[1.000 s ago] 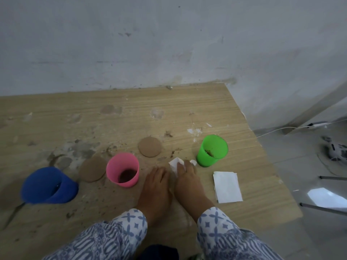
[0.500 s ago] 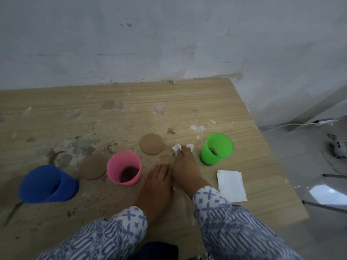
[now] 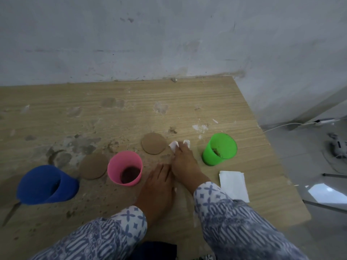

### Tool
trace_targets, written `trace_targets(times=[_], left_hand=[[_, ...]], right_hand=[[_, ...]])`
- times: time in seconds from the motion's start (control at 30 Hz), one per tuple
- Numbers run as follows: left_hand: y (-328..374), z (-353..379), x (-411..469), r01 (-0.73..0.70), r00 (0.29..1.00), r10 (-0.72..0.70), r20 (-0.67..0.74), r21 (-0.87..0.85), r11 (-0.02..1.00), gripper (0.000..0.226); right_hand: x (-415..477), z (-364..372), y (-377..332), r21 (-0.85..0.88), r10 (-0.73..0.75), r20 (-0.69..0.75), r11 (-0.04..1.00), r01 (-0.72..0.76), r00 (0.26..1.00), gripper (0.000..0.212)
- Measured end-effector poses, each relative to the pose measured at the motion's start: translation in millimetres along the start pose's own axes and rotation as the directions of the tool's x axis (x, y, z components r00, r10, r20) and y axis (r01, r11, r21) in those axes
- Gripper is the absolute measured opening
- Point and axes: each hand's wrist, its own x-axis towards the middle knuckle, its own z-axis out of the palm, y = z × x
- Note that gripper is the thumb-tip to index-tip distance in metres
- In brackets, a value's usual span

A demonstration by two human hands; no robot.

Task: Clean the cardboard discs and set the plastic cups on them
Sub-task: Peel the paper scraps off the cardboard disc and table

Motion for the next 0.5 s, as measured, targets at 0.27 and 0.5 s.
trace_targets(times=[0.27, 0.5], left_hand=[[3, 0, -2, 0.025, 1.000, -0.024, -0.017, 0.044, 0.999, 0.059], [1, -1, 0, -0.035, 0.999, 0.033, -0.042, -0.033, 0.999, 0.057]], right_hand=[[-13, 26, 21, -0.049, -0.040, 0.024, 0.998, 0.041, 0.999, 0.045], [-12, 15, 11, -0.086, -0.210, 0.089, 0.972, 0.218, 0.974, 0.045]])
